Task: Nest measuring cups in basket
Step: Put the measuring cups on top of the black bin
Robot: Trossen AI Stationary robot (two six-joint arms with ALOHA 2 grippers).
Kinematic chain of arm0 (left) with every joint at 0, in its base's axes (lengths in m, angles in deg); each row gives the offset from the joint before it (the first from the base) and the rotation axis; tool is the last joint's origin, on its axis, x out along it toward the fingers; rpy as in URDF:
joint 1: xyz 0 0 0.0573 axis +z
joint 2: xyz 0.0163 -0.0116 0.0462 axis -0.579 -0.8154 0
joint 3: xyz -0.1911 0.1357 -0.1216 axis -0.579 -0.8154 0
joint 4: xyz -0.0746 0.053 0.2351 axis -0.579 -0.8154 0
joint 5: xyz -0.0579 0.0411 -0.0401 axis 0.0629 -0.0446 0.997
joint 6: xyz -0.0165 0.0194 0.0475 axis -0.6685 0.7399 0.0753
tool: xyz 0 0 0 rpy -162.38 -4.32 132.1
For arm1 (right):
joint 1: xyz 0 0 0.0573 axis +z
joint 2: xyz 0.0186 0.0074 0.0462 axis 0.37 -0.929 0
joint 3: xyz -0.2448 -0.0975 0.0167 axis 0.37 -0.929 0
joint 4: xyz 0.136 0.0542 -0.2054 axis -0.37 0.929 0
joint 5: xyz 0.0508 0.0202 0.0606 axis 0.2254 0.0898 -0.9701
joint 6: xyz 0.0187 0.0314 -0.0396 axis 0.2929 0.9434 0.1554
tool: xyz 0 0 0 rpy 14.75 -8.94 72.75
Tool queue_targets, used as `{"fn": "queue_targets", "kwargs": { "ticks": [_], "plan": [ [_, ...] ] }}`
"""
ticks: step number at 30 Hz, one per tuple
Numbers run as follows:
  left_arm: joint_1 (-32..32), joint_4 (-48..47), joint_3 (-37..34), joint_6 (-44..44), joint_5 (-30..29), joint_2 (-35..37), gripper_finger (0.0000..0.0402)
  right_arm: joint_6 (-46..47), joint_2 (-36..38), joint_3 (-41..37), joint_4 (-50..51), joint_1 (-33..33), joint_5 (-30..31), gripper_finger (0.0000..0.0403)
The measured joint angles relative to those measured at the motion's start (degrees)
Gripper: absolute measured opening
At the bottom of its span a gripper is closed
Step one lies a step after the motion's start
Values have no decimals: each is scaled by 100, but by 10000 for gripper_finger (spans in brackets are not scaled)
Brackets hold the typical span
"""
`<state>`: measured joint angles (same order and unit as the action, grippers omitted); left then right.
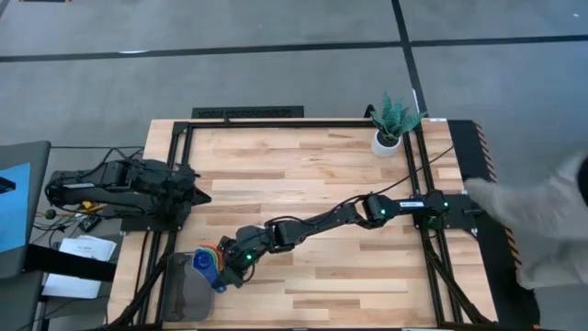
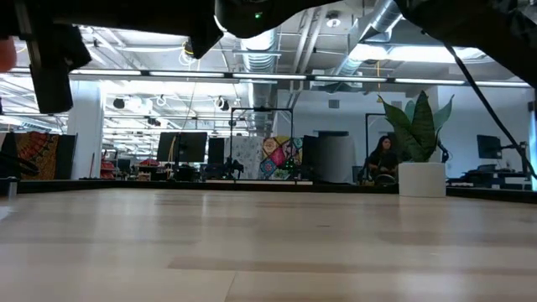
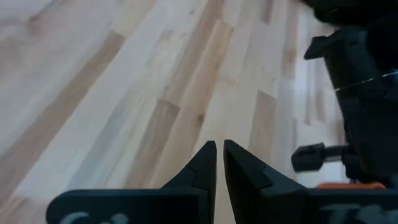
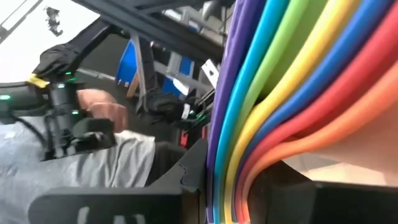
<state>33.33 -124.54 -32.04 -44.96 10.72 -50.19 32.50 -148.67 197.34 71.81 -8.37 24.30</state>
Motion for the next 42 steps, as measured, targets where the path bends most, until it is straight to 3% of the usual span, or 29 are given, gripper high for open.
{"fn": "queue_targets", "kwargs": {
  "ticks": [10,16,21,28,42],
  "plan": [
    [-149,1608,-1078,-378,914,-34,18,247,4,0,108,25,19,82],
    [-623,2591,-1603,-663,1348,-183,18,1079,4,0,-231,160,63,82],
    [-1105,3397,-1722,-799,1401,-564,18,1111,9,11,-385,330,223,82],
    [-1875,3654,-1720,-848,1408,-937,18,956,21,136,-389,426,835,82],
    [-2691,4027,-1720,-879,1202,-1323,18,167,17,210,219,338,435,82]
  ]
}}
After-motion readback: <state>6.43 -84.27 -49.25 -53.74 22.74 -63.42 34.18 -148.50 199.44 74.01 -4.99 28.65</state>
